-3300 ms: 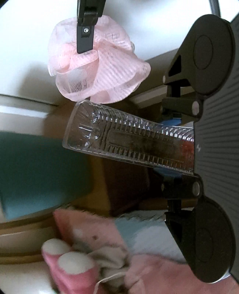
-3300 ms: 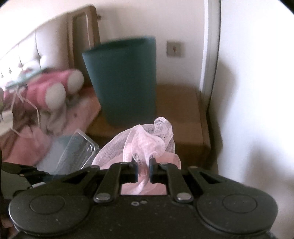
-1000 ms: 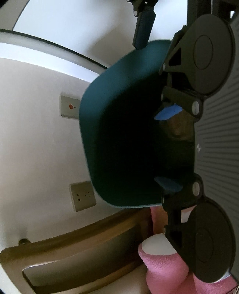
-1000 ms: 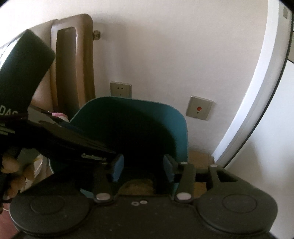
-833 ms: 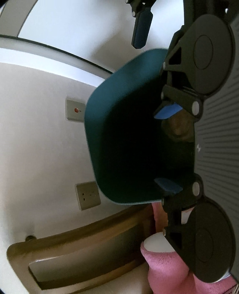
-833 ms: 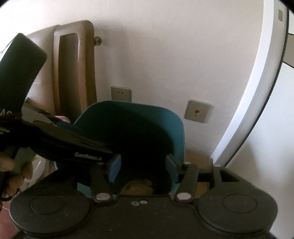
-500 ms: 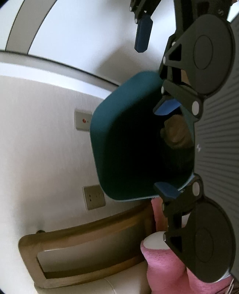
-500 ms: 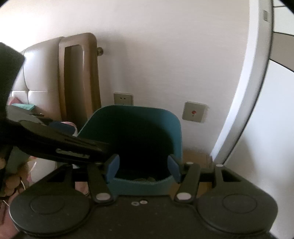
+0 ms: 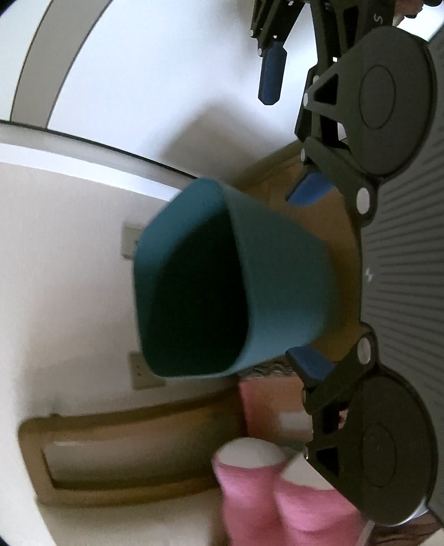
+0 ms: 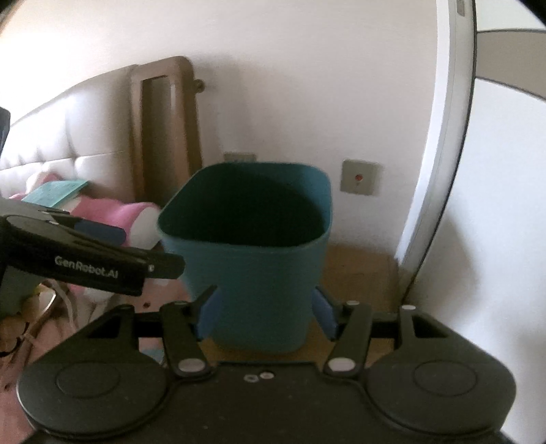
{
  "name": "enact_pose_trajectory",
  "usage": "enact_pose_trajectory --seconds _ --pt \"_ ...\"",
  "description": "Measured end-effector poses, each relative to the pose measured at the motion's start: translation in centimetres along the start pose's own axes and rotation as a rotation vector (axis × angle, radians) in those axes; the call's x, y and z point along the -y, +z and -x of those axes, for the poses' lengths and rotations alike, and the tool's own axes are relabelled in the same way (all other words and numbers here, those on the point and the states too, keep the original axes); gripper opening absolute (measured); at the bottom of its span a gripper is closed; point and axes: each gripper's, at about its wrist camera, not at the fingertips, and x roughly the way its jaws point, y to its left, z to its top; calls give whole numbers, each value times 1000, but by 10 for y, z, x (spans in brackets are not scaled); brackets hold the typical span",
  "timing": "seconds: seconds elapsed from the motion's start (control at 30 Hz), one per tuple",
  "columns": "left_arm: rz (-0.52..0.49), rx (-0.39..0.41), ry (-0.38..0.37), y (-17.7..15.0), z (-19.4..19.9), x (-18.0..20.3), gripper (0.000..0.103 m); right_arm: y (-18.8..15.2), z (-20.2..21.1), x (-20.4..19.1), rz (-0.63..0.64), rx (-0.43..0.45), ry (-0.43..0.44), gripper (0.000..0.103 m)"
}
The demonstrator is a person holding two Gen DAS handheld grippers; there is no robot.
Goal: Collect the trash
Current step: 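Lower both tools back into the gap toward the remaining trash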
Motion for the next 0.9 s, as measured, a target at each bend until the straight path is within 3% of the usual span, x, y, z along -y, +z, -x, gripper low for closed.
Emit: enact_pose_trajectory --seconds 0.13,0.37,0.67,0.9 --pt "72 -11 39 -40 1 5 99 -32 3 8 28 -28 68 59" --pt "169 -65 82 -118 -28 9 99 -92 -12 12 116 -117 167 61" --pt "150 -284 67 -259 -121 4 99 -225 -68 21 26 -330 104 62" --pt "140 -386 81 -361 -186 0 99 -325 -128 27 -67 -437 68 61"
